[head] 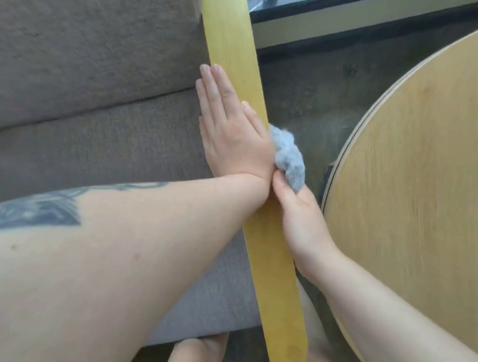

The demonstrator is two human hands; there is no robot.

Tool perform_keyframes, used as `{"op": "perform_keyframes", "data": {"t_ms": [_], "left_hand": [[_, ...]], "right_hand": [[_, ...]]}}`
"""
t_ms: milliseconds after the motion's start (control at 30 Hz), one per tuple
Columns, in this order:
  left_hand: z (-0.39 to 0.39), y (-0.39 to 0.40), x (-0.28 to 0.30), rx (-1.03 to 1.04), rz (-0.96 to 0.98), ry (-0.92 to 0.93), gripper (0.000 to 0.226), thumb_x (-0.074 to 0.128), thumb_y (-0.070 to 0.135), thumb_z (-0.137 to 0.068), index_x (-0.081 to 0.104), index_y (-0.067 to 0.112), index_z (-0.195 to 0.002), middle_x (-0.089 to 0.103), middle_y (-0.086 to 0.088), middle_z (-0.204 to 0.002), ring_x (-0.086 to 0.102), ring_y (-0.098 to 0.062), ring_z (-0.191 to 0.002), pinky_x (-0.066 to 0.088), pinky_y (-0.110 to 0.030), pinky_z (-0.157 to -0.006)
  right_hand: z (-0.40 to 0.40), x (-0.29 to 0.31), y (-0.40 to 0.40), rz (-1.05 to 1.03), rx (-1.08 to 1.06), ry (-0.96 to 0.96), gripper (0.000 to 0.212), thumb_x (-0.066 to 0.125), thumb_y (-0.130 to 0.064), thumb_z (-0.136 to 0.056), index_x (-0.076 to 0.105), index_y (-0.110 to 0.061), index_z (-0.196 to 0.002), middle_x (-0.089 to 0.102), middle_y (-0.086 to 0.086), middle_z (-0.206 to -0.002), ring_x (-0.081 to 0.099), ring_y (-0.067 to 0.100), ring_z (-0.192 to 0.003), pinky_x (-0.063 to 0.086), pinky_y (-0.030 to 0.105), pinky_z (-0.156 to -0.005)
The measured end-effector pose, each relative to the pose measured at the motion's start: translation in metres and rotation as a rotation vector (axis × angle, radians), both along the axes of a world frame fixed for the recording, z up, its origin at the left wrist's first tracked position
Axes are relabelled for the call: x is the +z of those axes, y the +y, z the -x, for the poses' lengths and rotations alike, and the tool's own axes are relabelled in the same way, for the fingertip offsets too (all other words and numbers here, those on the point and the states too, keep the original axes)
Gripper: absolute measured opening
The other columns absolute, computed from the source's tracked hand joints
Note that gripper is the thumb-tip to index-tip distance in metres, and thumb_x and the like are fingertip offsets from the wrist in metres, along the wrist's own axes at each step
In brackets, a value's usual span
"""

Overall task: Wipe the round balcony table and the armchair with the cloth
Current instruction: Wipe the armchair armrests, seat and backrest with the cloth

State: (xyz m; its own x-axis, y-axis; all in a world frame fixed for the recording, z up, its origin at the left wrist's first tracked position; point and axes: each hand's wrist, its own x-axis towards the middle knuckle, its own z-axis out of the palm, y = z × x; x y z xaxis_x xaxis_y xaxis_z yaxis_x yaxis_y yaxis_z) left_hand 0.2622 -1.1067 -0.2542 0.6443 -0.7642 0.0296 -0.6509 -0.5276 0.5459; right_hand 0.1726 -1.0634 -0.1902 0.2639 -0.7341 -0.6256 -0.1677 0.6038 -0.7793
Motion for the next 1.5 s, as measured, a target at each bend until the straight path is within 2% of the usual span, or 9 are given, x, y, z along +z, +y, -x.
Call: {"op": "perform_keyframes", "data": {"t_ms": [133, 267, 400, 467, 633, 833, 1067, 1300, 1500], "left_hand": [[-0.005, -0.002, 0.002, 0.020, 0.060, 0.100, 0.059, 0.019, 0.023, -0.094, 0.026, 0.001, -0.148, 0.023, -0.015, -0.156, 0.022, -0.028, -0.145, 0.021, -0.026, -0.113], [-0.016, 0.003, 0.002, -0.098, 0.108, 0.305, 0.055, 0.028, 0.016, -0.098, 0.017, 0.001, -0.150, 0.011, -0.016, -0.159, 0.011, -0.028, -0.147, 0.005, -0.019, -0.113], [-0.019, 0.033, 0.004, -0.287, 0.077, 0.417, 0.060, 0.032, 0.017, -0.098, 0.008, 0.004, -0.152, -0.005, -0.014, -0.160, -0.002, -0.023, -0.148, -0.001, -0.024, -0.118], [-0.015, 0.051, 0.008, -0.305, 0.083, 0.574, 0.066, 0.034, 0.023, -0.096, 0.004, 0.005, -0.152, -0.010, -0.012, -0.160, -0.005, -0.019, -0.148, 0.000, -0.027, -0.119], [-0.008, 0.071, 0.022, -0.239, 0.143, 0.873, 0.064, 0.027, 0.029, -0.098, 0.004, 0.003, -0.151, -0.011, -0.009, -0.160, -0.006, -0.013, -0.147, 0.002, -0.026, -0.120], [0.010, 0.110, 0.020, -0.371, 0.050, 0.606, 0.056, 0.024, 0.024, -0.104, 0.004, 0.001, -0.151, -0.014, -0.015, -0.159, -0.009, -0.017, -0.147, -0.002, -0.017, -0.116], [0.036, 0.137, 0.017, -0.397, -0.013, 0.442, 0.075, 0.045, 0.019, -0.096, -0.002, 0.004, -0.152, -0.019, -0.014, -0.158, -0.010, -0.016, -0.147, -0.004, -0.022, -0.117], [0.053, 0.139, 0.013, -0.298, 0.008, 0.218, 0.067, 0.040, 0.022, -0.096, 0.008, -0.002, -0.150, -0.004, -0.021, -0.158, 0.002, -0.026, -0.148, 0.002, -0.022, -0.117], [0.067, 0.155, 0.012, -0.277, -0.068, -0.034, 0.056, 0.026, 0.027, -0.100, 0.015, 0.007, -0.152, 0.009, -0.010, -0.160, 0.003, -0.027, -0.148, 0.001, -0.029, -0.119]], "right_hand": [[-0.004, -0.012, -0.002, 0.050, 0.005, 0.083, 0.027, 0.040, -0.020, -0.102, 0.049, -0.032, -0.124, 0.056, -0.017, -0.118, 0.050, -0.001, -0.115, 0.034, 0.021, -0.107], [-0.011, -0.005, 0.028, 0.195, -0.038, 0.135, 0.043, 0.041, -0.028, -0.095, 0.042, -0.033, -0.138, 0.046, -0.015, -0.140, 0.038, 0.001, -0.132, 0.027, 0.025, -0.112], [0.024, 0.003, 0.122, 0.360, 0.240, 0.536, 0.059, 0.037, -0.019, -0.090, 0.029, -0.025, -0.148, 0.028, -0.005, -0.154, 0.020, 0.009, -0.143, 0.015, 0.036, -0.119], [0.015, -0.013, 0.095, 0.501, 0.368, 0.731, 0.063, 0.040, -0.019, -0.089, 0.025, -0.017, -0.150, 0.023, 0.008, -0.157, 0.015, 0.023, -0.145, 0.004, 0.040, -0.120], [-0.022, -0.029, 0.031, 0.712, 0.478, 0.855, 0.056, 0.043, -0.023, -0.095, 0.029, -0.022, -0.149, 0.011, 0.000, -0.160, 0.003, 0.021, -0.148, 0.000, 0.039, -0.119], [0.055, -0.016, 0.173, 0.783, 0.591, 0.844, 0.058, 0.057, -0.014, -0.070, 0.057, -0.017, -0.128, 0.029, -0.001, -0.155, 0.018, 0.017, -0.146, 0.014, 0.041, -0.118], [0.043, 0.004, 0.267, 0.562, 0.506, 0.851, 0.053, 0.046, -0.028, -0.076, 0.056, -0.022, -0.127, 0.022, -0.004, -0.156, 0.020, 0.016, -0.145, 0.013, 0.040, -0.117], [0.053, -0.016, 0.205, 0.518, 0.254, 0.860, 0.066, 0.038, -0.013, -0.077, 0.040, -0.015, -0.143, 0.027, 0.005, -0.156, 0.020, 0.027, -0.145, 0.020, 0.045, -0.116], [0.088, -0.009, 0.274, 0.417, 0.074, 0.488, 0.059, 0.039, -0.018, -0.086, 0.032, -0.028, -0.144, 0.012, -0.012, -0.159, 0.012, 0.013, -0.147, 0.021, 0.037, -0.115]]}}
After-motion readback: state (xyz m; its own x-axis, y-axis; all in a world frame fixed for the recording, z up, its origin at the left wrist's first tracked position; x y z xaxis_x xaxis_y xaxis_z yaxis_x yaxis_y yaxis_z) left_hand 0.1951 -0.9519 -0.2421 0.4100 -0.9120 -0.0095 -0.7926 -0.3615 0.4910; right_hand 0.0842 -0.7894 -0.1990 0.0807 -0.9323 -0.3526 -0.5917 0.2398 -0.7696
